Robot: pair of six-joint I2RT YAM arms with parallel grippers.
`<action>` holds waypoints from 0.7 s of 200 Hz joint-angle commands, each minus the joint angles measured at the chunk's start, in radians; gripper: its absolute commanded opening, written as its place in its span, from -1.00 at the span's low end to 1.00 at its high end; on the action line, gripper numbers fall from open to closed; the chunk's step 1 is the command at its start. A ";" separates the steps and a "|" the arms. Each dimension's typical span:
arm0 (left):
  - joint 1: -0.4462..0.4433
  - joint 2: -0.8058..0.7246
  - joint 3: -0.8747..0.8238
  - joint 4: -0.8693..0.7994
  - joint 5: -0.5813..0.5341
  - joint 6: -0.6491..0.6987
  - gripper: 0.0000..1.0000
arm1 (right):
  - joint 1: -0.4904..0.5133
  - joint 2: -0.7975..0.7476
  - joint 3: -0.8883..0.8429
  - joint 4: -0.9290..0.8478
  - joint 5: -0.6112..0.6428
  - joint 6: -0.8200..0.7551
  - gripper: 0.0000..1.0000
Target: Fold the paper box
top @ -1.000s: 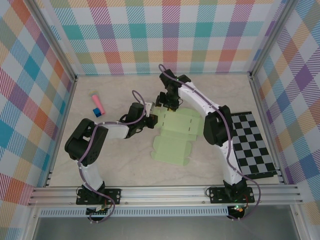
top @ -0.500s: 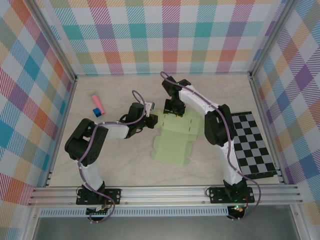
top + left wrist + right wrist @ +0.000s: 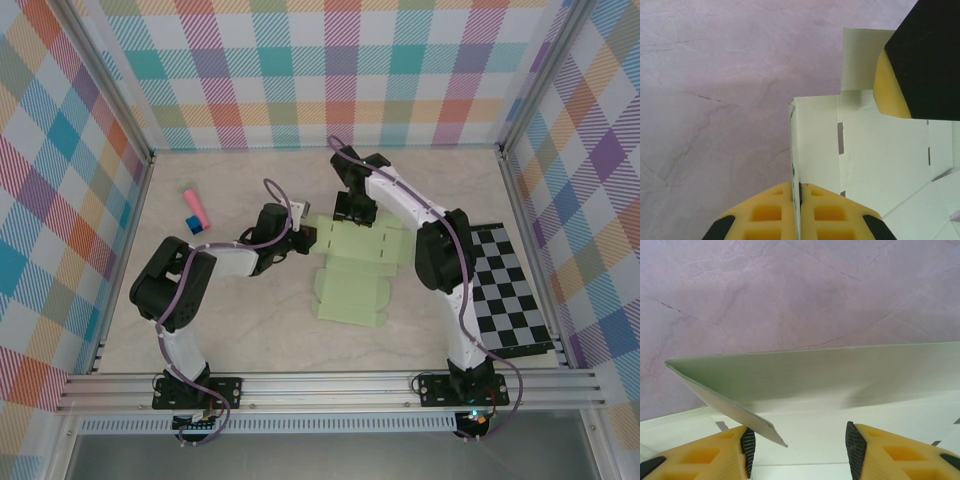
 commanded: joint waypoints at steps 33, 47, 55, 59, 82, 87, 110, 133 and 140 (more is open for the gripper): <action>-0.006 0.109 0.084 -0.138 0.007 -0.025 -1.00 | -0.049 -0.018 -0.034 0.071 -0.105 0.012 0.12; -0.006 0.126 0.089 -0.142 0.012 -0.040 -1.00 | -0.056 -0.006 -0.031 0.080 -0.125 0.015 0.12; -0.006 0.128 0.096 -0.156 0.004 -0.040 -1.00 | -0.060 0.000 -0.029 0.090 -0.142 0.014 0.12; -0.006 0.128 0.099 -0.163 0.001 -0.038 -1.00 | -0.062 0.004 -0.028 0.092 -0.152 0.017 0.13; -0.006 0.135 0.116 -0.206 0.013 -0.033 -1.00 | -0.091 0.029 -0.039 0.114 -0.256 0.065 0.14; -0.006 0.133 0.114 -0.205 0.018 -0.032 -1.00 | -0.097 0.030 -0.045 0.122 -0.274 0.074 0.14; -0.006 0.123 0.096 -0.197 0.009 -0.034 -1.00 | -0.106 0.036 -0.052 0.135 -0.278 0.091 0.14; -0.006 0.122 0.095 -0.197 0.010 -0.035 -1.00 | -0.111 0.044 -0.050 0.134 -0.262 0.099 0.14; -0.006 0.123 0.093 -0.195 0.012 -0.035 -1.00 | -0.113 0.051 -0.046 0.131 -0.262 0.102 0.14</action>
